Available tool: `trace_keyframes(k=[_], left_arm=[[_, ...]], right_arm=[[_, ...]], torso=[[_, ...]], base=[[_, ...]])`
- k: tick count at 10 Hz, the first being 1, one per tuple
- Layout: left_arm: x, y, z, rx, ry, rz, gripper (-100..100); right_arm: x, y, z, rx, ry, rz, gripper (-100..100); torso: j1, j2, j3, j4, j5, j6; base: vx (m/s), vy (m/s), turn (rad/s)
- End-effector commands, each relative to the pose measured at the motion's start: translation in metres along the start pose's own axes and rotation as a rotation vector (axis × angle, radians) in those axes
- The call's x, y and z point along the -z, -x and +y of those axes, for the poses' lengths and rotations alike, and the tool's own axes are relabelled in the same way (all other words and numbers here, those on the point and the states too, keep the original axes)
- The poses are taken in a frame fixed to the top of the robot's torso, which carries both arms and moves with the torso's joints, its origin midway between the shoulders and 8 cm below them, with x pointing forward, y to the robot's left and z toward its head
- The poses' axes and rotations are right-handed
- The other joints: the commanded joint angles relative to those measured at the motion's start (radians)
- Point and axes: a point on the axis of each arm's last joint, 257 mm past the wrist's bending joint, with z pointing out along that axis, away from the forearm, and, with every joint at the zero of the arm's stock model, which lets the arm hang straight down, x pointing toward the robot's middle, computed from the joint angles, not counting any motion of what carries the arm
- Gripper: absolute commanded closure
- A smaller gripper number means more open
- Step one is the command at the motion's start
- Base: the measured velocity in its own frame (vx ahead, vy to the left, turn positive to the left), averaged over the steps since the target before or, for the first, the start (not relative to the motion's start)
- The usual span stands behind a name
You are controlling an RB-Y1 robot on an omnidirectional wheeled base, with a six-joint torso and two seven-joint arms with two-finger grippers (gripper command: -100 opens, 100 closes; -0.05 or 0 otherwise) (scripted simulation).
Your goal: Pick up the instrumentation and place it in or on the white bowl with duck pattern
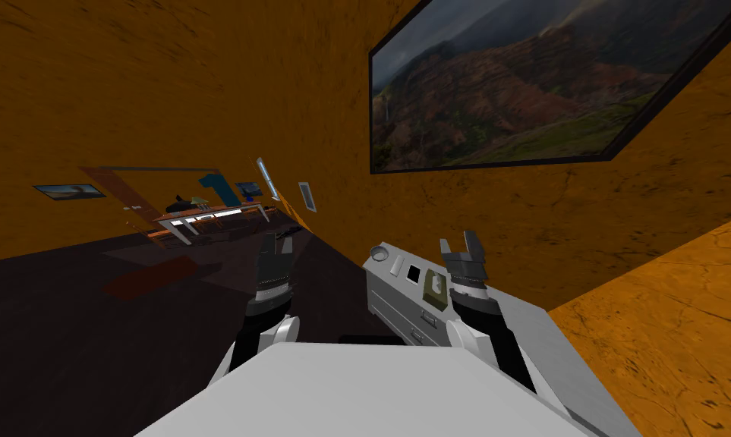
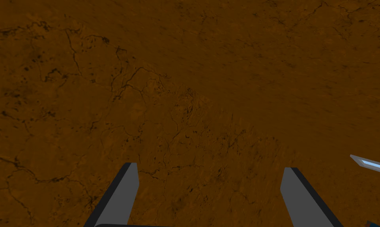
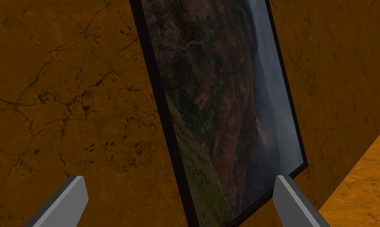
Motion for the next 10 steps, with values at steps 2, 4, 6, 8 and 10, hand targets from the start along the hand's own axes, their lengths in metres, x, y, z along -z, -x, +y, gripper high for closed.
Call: trace_keyframes(k=[2, 4, 6, 8, 10], left_arm=[[0.0, 0.0, 0.0, 0.0, 0.0, 0.0, 0], [0.0, 0.0, 0.0, 0.0, 0.0, 0.0, 0], [0.0, 0.0, 0.0, 0.0, 0.0, 0.0, 0], [0.0, 0.0, 0.0, 0.0, 0.0, 0.0, 0], [0.0, 0.0, 0.0, 0.0, 0.0, 0.0, 0]], right_arm=[[-0.005, -0.002, -0.012, -0.016, -0.039, 0.035, -100], [-0.01, -0.003, -0.029, -0.04, -0.09, 0.068, -100], [-0.013, -0.002, -0.042, -0.055, -0.134, 0.082, -100], [-0.016, -0.001, -0.055, -0.071, -0.176, 0.095, -100], [-0.019, 0.002, -0.072, -0.087, -0.231, 0.103, -100]], torso=[[0.006, 0.002, 0.001, 0.0, 0.001, 0.0], [0.007, 0.001, 0.001, 0.0, 0.002, 0.0], [0.005, -0.001, 0.0, 0.0, 0.001, 0.0], [0.004, -0.002, -0.001, 0.0, 0.001, 0.0], [0.008, -0.003, -0.002, -0.001, 0.002, 0.0]], base=[[-0.043, 0.119, 0.039], [-0.006, 0.098, 0.032], [0.019, 0.081, 0.025], [0.024, 0.078, 0.034], [0.032, 0.113, 0.032]])
